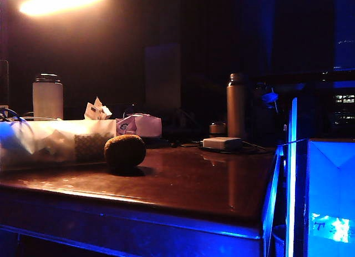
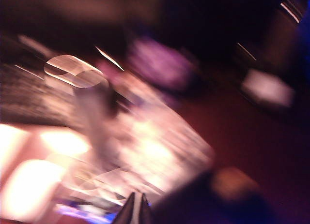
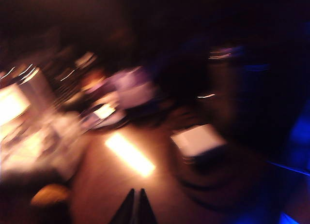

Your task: Pick up the kiwi and place it into the translucent box.

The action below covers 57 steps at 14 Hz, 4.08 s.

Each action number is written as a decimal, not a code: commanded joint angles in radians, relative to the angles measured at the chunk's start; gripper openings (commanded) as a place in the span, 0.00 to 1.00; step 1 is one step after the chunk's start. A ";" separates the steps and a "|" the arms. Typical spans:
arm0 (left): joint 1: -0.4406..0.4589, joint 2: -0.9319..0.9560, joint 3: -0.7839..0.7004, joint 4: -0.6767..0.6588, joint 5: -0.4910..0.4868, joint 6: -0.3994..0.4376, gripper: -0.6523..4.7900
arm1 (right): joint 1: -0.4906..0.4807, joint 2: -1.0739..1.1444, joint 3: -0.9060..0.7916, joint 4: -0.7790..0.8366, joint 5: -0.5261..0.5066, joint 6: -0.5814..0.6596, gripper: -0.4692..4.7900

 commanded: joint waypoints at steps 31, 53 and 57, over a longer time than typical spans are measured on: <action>0.001 0.128 0.176 -0.194 0.089 -0.183 0.11 | 0.554 1.192 0.717 -0.112 -0.051 -0.699 1.00; 0.001 0.128 0.176 -0.186 0.088 -0.183 0.11 | 0.561 1.151 0.731 -0.070 -0.047 -0.688 0.62; 0.001 0.128 0.176 -0.191 0.060 -0.179 0.11 | 0.563 1.146 0.885 -0.076 -0.051 -0.666 0.62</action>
